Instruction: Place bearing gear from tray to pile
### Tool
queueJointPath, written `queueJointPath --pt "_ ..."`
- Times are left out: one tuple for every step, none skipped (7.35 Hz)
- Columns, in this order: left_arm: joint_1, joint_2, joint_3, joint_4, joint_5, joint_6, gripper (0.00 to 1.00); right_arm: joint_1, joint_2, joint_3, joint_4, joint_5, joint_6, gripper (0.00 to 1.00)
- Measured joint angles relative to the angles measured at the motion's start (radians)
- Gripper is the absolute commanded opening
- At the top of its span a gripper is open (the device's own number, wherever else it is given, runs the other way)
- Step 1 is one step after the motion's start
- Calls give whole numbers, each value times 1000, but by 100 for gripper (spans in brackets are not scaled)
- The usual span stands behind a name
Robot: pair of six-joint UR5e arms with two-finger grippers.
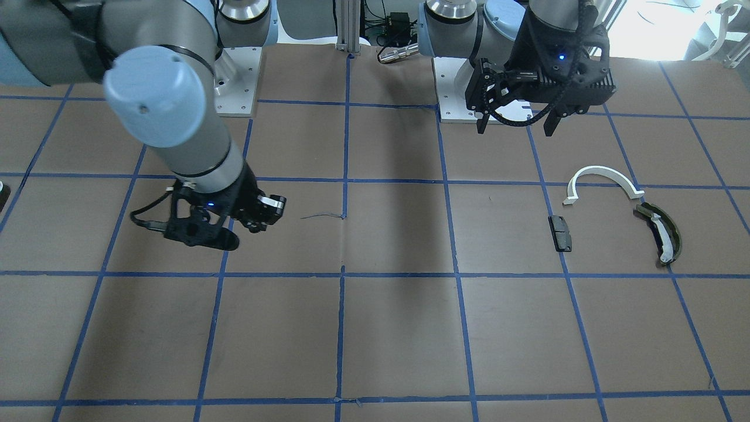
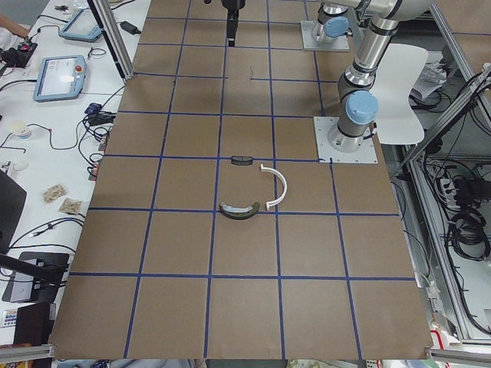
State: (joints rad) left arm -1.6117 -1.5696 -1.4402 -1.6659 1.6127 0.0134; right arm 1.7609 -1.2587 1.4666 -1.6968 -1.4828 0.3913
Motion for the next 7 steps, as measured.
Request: queueJointPath --pt "0 0 0 0 0 -1 100 63 41 17 -87 -4 61 6" --pt "0 0 0 0 0 -1 100 108 80 42 -182 -7 100 7" --pt "0 0 0 0 -1 -1 100 140 114 72 -265 -7 119 7" --pt "0 0 0 0 -1 -1 100 168 147 106 -340 -7 127 10" --pt "0 0 1 0 -1 -2 100 186 176 141 -421 -6 128 16" --pt "0 0 1 0 -1 -2 100 194 196 167 -492 -7 124 50" --pt "0 -1 1 0 -1 -3 100 198 205 178 -521 -12 114 89"
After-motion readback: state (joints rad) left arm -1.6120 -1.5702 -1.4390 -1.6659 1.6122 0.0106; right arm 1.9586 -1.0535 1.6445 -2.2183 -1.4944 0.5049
